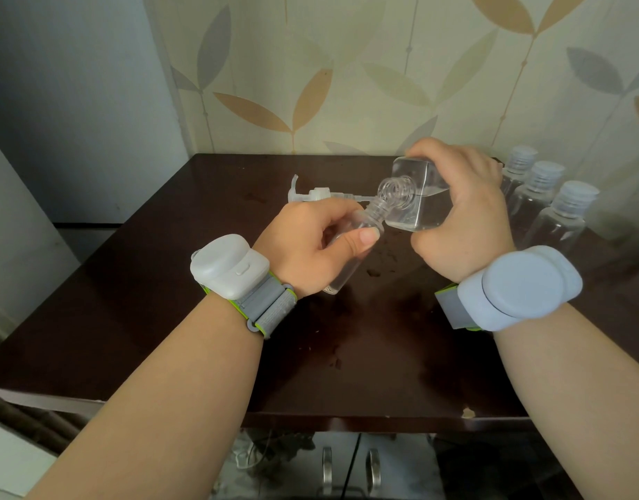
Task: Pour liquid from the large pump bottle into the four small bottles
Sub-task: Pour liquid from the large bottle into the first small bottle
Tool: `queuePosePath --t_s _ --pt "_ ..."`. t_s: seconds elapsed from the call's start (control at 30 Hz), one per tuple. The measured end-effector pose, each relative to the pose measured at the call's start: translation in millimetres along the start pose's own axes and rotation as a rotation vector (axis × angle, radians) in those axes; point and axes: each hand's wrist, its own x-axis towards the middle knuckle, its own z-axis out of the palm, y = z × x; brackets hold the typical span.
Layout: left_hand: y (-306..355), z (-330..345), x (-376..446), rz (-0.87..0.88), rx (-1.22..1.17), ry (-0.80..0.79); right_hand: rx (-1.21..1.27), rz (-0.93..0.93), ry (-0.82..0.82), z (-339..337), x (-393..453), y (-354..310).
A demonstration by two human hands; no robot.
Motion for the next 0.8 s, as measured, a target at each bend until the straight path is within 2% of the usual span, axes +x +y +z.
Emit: queuePosePath --t_s 0.43,0.8 --pt "2.8 0.3 0.0 -0.026 -0.041 0.002 0.080 0.039 0.000 1.2 -1.8 -0.9" --pt "-0.3 1.5 2.8 -0.097 0.035 0.067 0.062 0.048 0.033 -1.1 1.8 2.0"
